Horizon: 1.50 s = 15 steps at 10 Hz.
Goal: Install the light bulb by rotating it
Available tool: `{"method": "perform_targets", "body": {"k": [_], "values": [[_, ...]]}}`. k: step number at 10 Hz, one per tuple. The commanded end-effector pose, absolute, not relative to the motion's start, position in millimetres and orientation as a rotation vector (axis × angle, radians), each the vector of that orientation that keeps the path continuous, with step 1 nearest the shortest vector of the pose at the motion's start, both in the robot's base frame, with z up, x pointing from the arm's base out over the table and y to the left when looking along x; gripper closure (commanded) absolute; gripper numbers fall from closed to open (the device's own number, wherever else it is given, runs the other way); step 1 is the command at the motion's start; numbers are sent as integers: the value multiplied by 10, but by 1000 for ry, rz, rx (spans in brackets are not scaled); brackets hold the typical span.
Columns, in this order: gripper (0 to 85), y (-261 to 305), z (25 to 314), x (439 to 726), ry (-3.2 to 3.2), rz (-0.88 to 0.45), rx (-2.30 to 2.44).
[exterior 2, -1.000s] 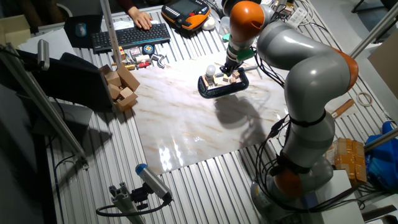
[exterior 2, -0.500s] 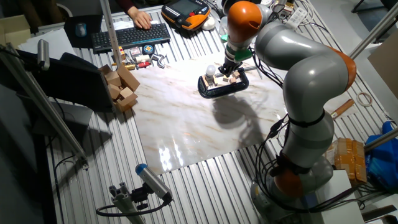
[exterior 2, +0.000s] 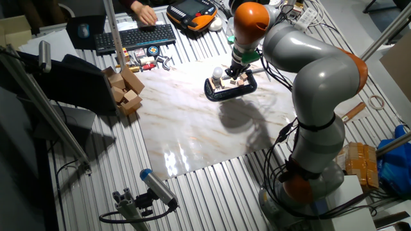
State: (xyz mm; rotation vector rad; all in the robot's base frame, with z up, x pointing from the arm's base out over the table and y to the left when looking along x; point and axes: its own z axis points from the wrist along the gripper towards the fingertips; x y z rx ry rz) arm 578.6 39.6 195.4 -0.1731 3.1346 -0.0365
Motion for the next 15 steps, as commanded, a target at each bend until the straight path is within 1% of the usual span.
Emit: {"method": "perform_targets", "body": {"k": [1, 9, 15], "values": [[850, 396, 1952, 5790, 3134, -27, -169], [850, 424, 1958, 5798, 3175, 23, -84], [850, 488, 2005, 5806, 3176, -11, -81]]}}
